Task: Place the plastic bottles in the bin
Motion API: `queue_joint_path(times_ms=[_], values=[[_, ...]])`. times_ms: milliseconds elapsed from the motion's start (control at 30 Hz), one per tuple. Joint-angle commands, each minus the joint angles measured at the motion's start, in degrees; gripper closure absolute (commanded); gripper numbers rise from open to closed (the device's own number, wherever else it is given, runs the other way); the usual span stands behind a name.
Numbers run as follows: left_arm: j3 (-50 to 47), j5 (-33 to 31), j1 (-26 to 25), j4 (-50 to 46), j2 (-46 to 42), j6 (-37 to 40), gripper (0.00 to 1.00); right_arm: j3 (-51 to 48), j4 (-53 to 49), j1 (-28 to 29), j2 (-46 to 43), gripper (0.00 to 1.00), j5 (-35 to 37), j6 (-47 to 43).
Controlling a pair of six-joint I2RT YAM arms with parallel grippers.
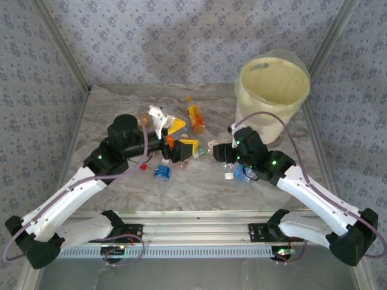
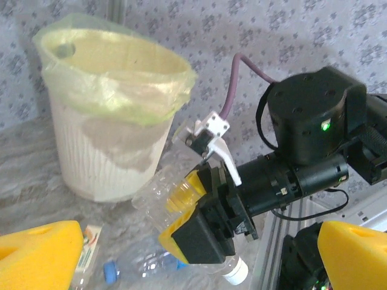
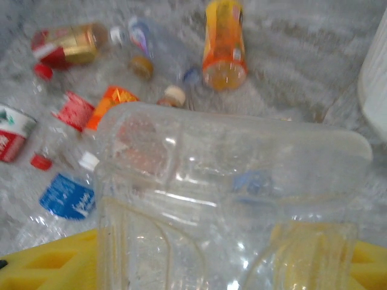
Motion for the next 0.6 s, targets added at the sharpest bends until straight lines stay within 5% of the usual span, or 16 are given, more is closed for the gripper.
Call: queue_joint_path(times_ms=[0,267,567], values=[[0.5,3.61,-0.3,8.73,2.17,0.62,0.0,5.67,-3.43,-3.14,-1.3,0.32,-3.82,-5.33],[-4.61,3.46,0.56,17.02,3.71,-3.47,0.0,19.63,-3.99,-11.86,1.75,0.32,-7.62,-10.43],[-6.62,2.01,1.55,15.83,1.82,-3.86,0.0,32.85,-0.93,-23.99,9.62,0.32,-12.5,-10.83]])
